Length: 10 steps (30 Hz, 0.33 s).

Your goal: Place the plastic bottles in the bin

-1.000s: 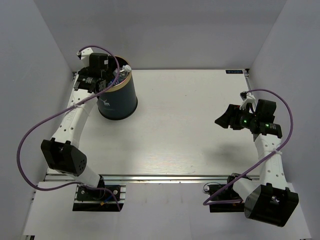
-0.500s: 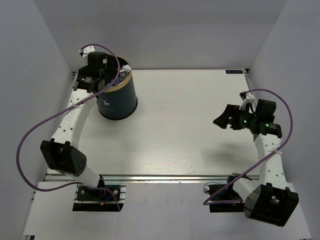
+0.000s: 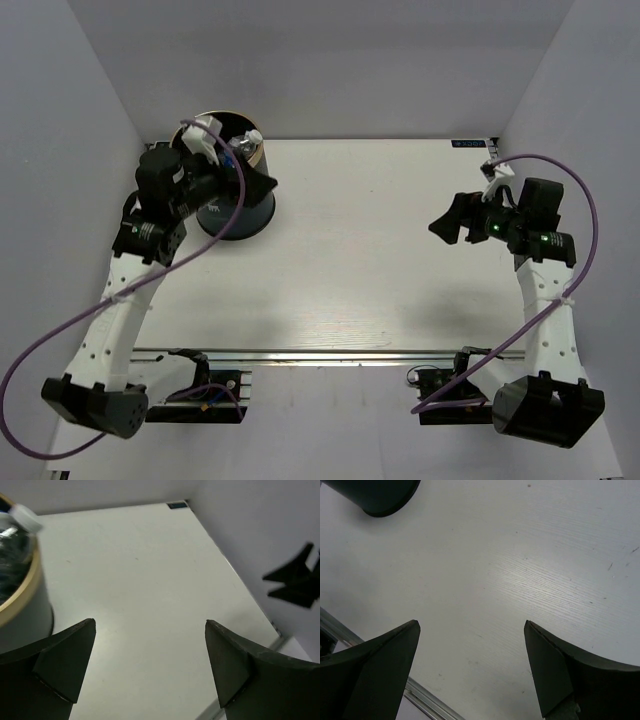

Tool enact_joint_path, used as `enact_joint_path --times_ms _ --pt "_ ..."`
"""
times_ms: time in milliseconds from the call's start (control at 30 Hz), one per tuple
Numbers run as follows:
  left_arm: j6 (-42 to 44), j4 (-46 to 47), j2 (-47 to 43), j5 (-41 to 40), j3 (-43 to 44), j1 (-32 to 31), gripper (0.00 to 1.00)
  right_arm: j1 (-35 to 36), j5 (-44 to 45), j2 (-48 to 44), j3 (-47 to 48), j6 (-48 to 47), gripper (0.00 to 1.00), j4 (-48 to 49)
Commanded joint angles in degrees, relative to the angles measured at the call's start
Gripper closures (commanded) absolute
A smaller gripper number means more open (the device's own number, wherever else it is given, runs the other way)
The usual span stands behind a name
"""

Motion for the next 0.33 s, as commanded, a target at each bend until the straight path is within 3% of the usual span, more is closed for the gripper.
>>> enact_joint_path --times_ms 0,100,300 --pt "2.7 1.9 -6.8 11.8 -6.7 -0.3 0.00 0.3 2.2 0.1 4.9 2.1 0.10 -0.8" --pt "2.7 0.8 -13.7 9.1 -10.8 -0.3 0.00 0.6 2.4 -1.2 5.6 2.9 0.10 -0.5" --pt "2.7 -1.9 -17.8 8.4 -14.8 -0.3 0.00 0.7 0.2 -3.3 5.9 4.8 0.10 -0.3"
